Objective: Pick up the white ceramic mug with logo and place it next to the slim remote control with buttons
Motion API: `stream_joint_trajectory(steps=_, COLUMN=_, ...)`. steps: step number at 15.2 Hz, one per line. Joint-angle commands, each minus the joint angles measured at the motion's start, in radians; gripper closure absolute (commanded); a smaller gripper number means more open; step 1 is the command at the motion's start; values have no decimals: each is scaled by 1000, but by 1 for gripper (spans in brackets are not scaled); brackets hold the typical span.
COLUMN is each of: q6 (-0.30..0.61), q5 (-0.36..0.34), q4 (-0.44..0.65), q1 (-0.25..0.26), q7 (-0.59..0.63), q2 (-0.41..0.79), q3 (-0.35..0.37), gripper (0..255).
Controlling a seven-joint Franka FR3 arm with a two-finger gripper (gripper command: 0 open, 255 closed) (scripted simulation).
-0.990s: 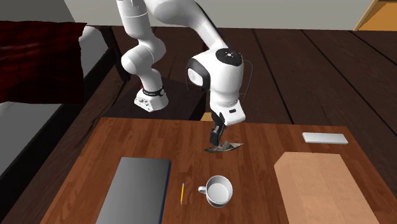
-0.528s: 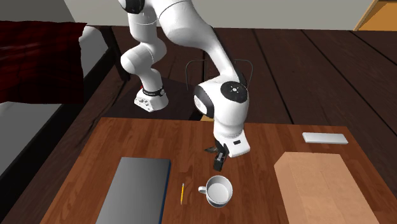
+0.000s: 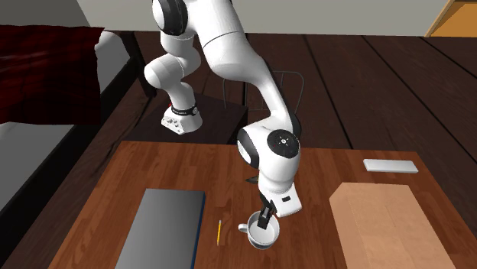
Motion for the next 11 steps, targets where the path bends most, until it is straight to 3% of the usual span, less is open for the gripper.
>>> stream_joint_trajectory(steps=1, q6=16, q5=8, q4=6, q1=-5, q7=-5, q2=22, q3=5, gripper=0)
stream_joint_trajectory(steps=11, q6=39, q5=17, q4=9, q1=-11, q7=-11, q2=49, q3=12, gripper=0)
